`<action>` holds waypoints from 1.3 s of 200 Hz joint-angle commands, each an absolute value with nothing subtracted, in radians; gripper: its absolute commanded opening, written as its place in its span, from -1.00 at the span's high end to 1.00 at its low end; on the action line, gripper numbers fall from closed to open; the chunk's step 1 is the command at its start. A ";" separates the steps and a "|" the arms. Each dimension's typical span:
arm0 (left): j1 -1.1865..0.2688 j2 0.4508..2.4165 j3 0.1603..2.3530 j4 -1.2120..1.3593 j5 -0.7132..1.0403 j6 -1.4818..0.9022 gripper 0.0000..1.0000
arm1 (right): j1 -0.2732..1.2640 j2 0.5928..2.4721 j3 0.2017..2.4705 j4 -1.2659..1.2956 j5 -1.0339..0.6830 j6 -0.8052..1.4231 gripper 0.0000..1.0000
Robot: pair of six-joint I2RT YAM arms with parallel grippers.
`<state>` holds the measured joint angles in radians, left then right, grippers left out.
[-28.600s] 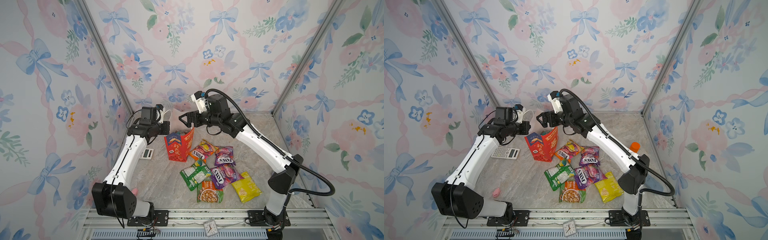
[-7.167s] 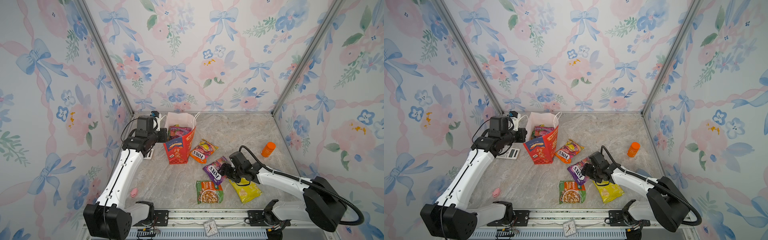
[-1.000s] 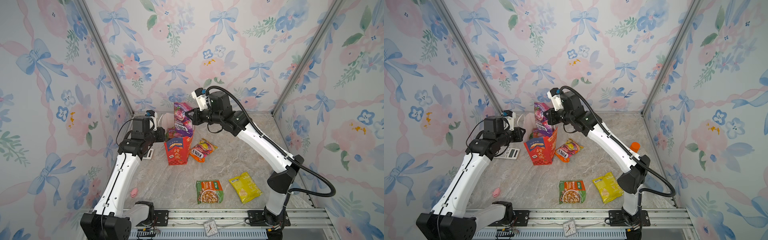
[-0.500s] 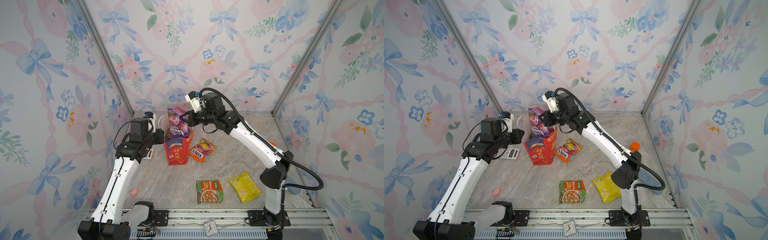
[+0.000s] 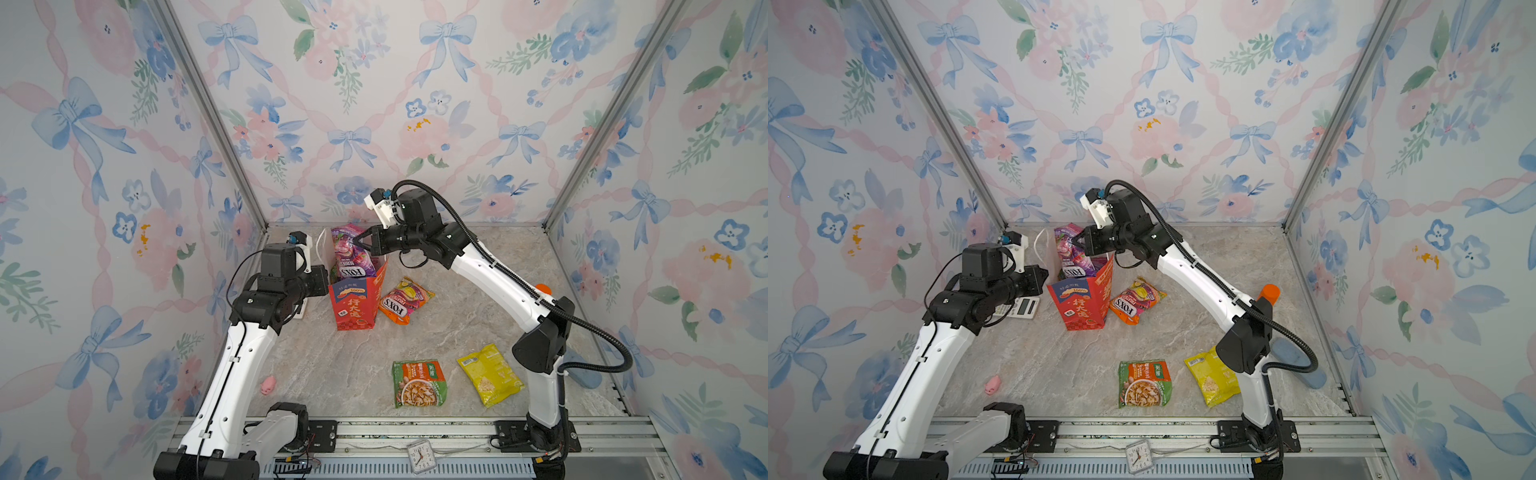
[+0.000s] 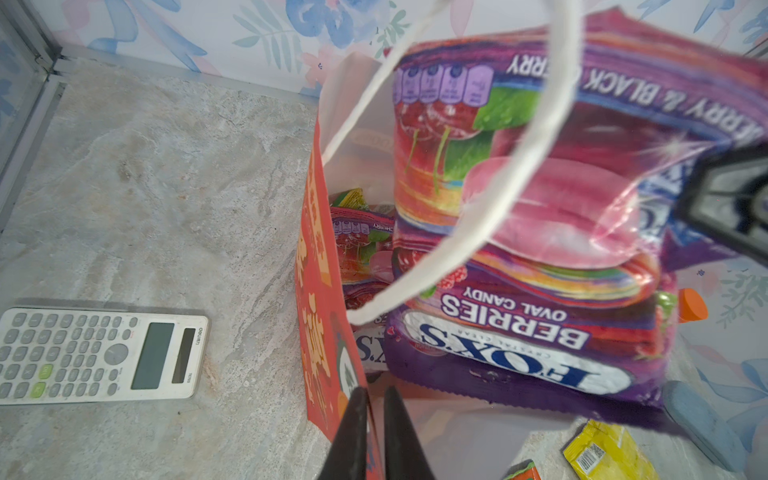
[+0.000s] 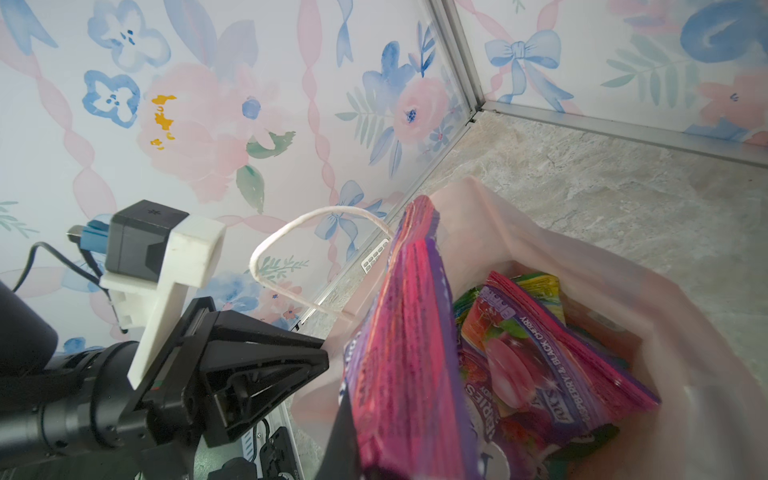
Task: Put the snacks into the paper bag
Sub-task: 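Lower the purple packet into the bag opening with the right gripper, then push the purple packet deeper into the bag with the right gripper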
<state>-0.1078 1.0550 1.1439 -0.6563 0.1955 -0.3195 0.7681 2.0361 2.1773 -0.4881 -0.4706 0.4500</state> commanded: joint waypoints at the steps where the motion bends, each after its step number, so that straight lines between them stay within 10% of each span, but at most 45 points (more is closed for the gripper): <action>1: -0.102 1.059 1.140 -0.670 0.209 -0.321 0.79 | 0.751 2.069 2.229 -0.451 -0.523 0.469 1.00; 158: -0.100 1.069 1.149 -0.669 0.203 -0.308 0.88 | 0.752 2.088 2.248 -0.456 -0.551 0.465 1.00; 204: -0.101 1.065 1.150 -0.669 0.198 -0.308 0.88 | 0.733 2.050 2.284 -0.504 -0.481 0.435 -0.17; 260: -0.101 1.063 1.151 -0.669 0.198 -0.308 0.88 | 0.747 1.937 2.213 -0.501 -0.387 0.409 -0.30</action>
<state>-0.1078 1.0615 1.1442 -0.6548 0.1978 -0.3187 0.7441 2.0254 2.2509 -0.5114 -0.4496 0.4355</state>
